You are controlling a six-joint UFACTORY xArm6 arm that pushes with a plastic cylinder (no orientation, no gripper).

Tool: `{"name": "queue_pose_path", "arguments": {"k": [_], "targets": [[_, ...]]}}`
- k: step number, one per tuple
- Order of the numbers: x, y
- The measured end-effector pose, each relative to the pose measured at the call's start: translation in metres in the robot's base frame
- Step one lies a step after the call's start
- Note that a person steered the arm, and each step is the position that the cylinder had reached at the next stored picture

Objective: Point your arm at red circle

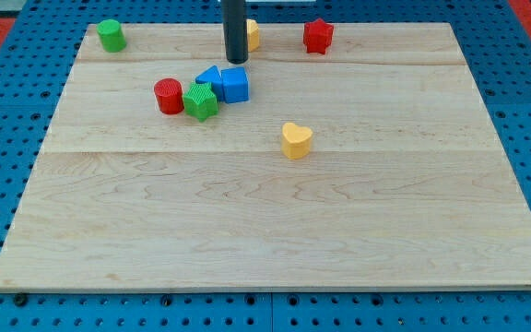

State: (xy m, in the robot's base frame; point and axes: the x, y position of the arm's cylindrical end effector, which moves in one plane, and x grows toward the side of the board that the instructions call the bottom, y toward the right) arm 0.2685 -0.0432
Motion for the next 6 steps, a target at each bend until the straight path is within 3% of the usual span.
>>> {"name": "queue_pose_path", "arguments": {"k": [2, 3, 4, 6], "targets": [[0.034, 0.085], [0.034, 0.077], [0.016, 0.052], [-0.005, -0.056]]}}
